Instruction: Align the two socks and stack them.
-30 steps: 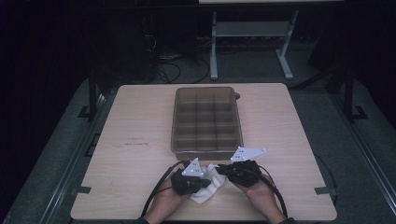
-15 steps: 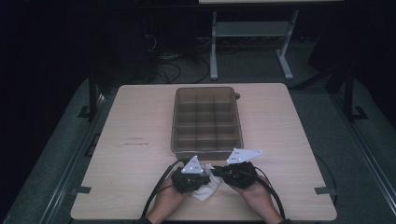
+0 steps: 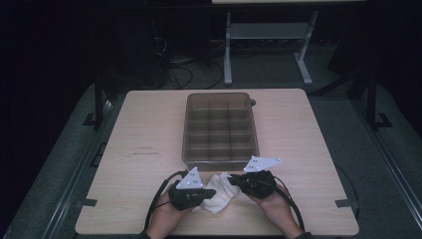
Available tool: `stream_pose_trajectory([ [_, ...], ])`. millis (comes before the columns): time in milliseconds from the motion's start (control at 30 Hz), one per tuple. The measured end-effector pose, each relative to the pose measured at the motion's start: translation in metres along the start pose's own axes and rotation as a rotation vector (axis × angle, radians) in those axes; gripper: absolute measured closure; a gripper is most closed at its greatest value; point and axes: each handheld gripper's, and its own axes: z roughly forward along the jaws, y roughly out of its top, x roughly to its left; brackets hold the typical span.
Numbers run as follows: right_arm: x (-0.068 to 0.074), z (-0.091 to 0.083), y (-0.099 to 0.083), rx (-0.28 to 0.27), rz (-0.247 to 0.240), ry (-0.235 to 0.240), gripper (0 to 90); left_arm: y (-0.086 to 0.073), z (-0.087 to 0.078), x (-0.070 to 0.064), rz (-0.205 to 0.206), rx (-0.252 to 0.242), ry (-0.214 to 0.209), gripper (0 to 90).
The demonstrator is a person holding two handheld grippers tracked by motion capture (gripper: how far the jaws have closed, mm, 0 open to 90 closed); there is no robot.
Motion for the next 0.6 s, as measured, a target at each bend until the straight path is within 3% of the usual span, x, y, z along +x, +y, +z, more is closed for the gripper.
stream_pose_trajectory([
  [267,-0.003,0.000,-0.001,0.001,0.001,-0.009,85.4,-0.020,-0.017,-0.001,-0.047,0.009,0.015,89.8],
  [600,-0.002,0.000,0.000,-0.001,-0.005,-0.012,85.3,-0.024,0.005,0.001,-0.036,0.088,-0.019,89.9],
])
